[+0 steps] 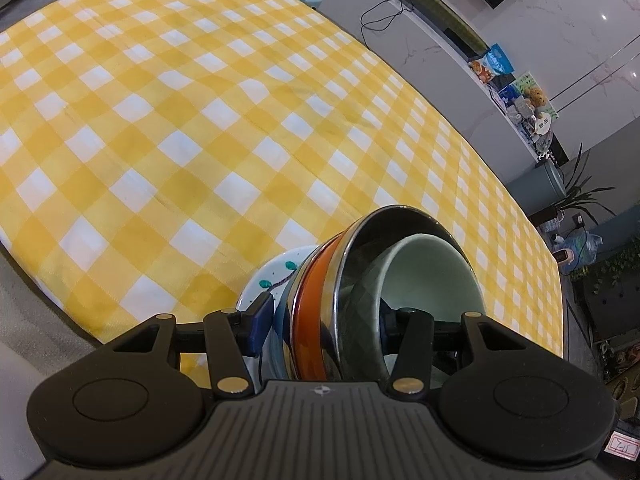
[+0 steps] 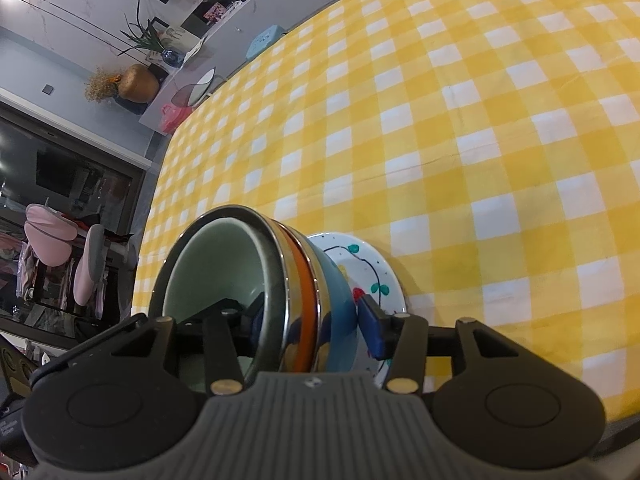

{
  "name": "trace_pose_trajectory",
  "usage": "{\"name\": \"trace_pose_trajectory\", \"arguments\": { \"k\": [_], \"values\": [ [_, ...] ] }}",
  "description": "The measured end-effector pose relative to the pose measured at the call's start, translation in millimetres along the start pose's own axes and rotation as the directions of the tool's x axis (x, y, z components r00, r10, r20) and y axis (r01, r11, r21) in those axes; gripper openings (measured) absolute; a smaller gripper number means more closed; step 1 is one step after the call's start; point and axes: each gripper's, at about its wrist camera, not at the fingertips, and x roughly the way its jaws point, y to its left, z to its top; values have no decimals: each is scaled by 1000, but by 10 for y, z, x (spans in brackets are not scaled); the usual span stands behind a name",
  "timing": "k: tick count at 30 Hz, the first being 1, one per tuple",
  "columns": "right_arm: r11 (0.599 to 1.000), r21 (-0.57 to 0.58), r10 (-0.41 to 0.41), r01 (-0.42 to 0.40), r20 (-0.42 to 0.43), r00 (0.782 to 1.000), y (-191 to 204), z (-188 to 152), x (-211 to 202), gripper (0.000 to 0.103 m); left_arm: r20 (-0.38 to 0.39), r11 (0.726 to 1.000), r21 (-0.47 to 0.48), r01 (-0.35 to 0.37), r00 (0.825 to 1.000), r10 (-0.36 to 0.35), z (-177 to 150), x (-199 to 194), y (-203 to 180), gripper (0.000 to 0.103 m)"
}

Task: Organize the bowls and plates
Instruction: 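Carry the bowl stack with both grippers onto the stacked plates, then open both grippers and pull them back from the bowl stack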

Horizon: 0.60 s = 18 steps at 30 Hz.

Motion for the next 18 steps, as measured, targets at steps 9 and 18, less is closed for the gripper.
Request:
{"name": "trace_pose_trajectory", "arguments": {
  "k": [9, 18],
  "values": [
    [999, -34, 22, -21, 38, 999, 51, 26, -132, 71, 70, 1000, 18, 13, 997, -14, 46, -110, -28, 68],
    [986, -154, -32, 61, 185, 982, 255, -78, -514, 75, 184, 993, 119, -10, 983, -12, 5, -503, -224, 69]
  ]
}}
